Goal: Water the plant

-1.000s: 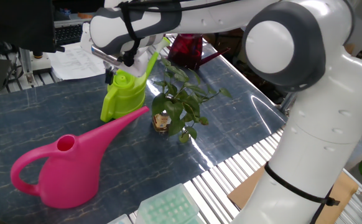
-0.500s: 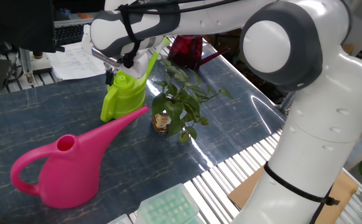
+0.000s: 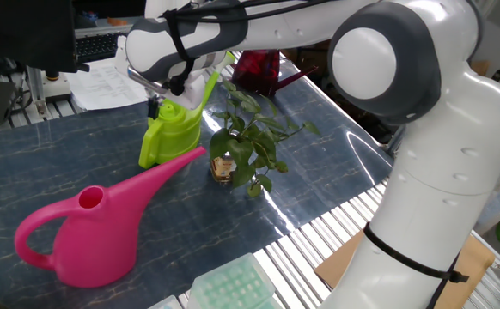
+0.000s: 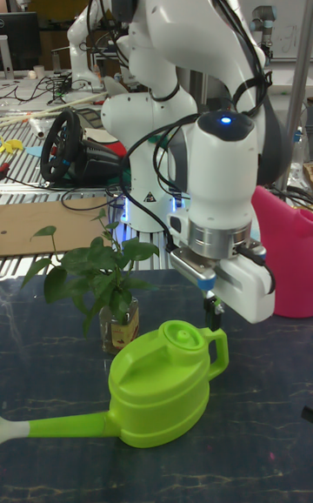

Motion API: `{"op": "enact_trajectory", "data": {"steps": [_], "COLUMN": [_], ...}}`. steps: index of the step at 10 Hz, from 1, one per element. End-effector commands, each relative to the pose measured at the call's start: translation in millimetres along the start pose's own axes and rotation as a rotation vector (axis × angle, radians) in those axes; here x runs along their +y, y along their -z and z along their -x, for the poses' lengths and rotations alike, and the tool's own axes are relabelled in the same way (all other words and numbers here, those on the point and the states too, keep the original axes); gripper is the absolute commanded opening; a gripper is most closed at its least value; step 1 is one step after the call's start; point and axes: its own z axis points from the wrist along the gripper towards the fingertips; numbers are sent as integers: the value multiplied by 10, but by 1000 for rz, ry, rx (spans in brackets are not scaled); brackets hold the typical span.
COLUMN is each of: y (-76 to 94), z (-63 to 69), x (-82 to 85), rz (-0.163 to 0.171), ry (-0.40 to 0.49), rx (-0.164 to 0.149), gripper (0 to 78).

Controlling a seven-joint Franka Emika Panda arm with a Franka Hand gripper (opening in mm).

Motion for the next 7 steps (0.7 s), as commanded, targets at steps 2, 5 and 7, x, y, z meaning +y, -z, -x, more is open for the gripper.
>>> {"op": "enact_trajectory", "data": {"steps": [2, 5, 7], "y": [-22, -22, -22], "z": [26, 26, 26], "x": [2, 2, 2], "rz": [-11, -11, -11], "ry": [-14, -13, -13], "rx": [-19, -18, -18], "gripper": [0, 774, 774]}}
